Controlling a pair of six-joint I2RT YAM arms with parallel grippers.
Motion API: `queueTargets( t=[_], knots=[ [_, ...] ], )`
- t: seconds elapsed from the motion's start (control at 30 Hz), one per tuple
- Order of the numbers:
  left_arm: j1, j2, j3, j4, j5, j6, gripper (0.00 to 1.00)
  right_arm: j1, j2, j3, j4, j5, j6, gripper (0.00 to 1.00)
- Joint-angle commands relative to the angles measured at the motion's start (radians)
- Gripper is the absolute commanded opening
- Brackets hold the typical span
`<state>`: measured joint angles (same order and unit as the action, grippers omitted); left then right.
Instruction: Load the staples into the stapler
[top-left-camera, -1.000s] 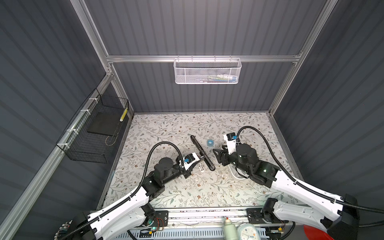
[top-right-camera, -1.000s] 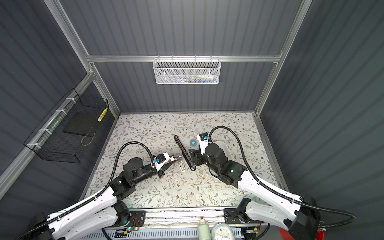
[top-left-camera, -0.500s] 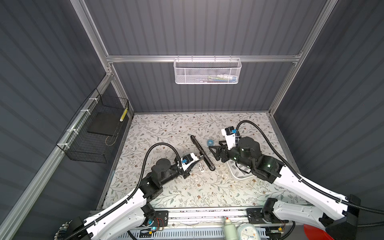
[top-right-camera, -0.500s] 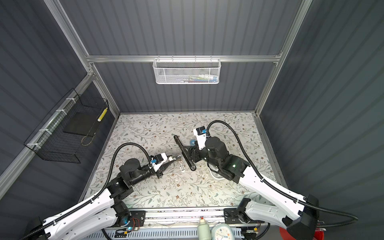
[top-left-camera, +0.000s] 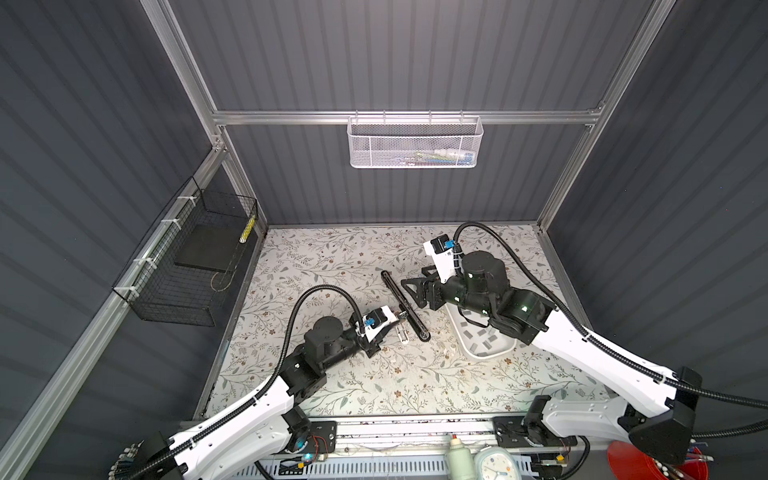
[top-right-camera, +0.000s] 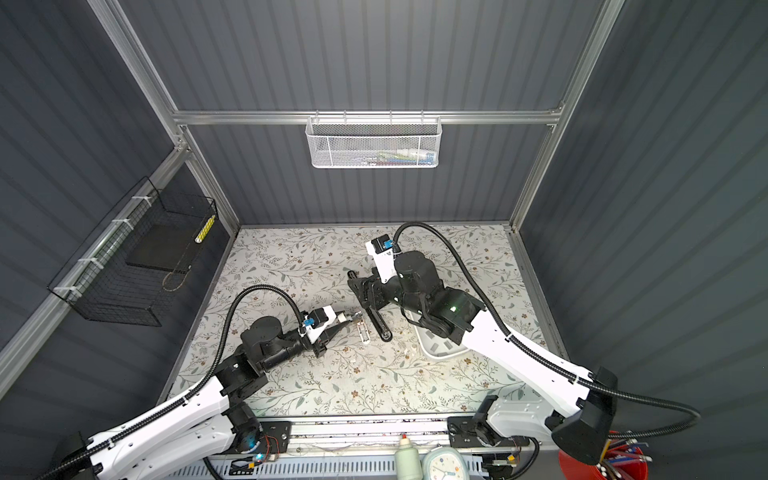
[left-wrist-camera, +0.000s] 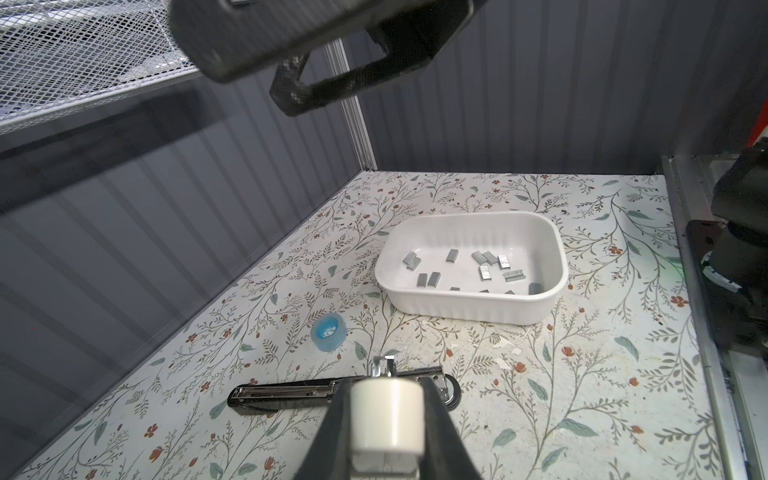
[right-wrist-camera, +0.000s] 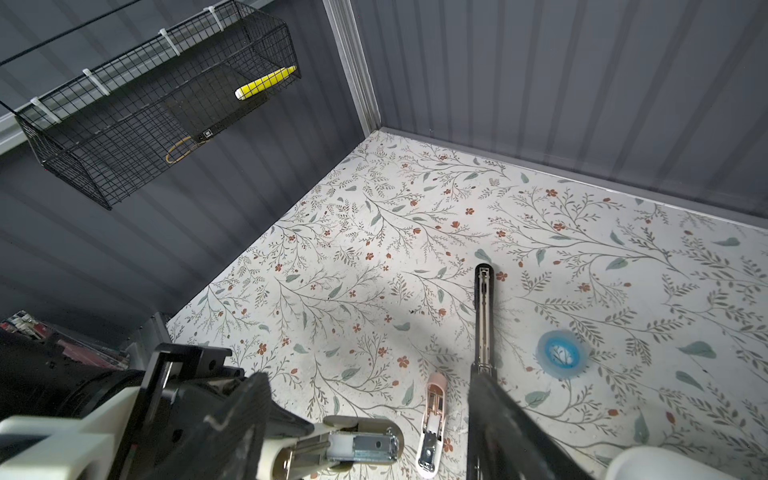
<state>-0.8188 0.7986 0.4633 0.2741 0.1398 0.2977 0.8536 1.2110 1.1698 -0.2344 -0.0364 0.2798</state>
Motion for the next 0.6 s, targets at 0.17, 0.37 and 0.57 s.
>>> queueTargets(
  t=[0.17,0.37,0.57],
  knots=[
    [0.001,0.004,0.049,-0.04,0.003,-0.096,0.0,0.065,-0.233,-0.264,0.022,-0.004,0.055,0.79],
    [0.002,0.012,0.112,-0.103,0.104,-0.115,0.0,0.111,-0.472,-0.57,0.291,-0.055,0.127,0.85],
    [0.011,0.086,0.216,-0.223,0.263,-0.127,0.0,0.111,-0.421,-0.69,0.509,-0.245,-0.036,0.82]
  ],
)
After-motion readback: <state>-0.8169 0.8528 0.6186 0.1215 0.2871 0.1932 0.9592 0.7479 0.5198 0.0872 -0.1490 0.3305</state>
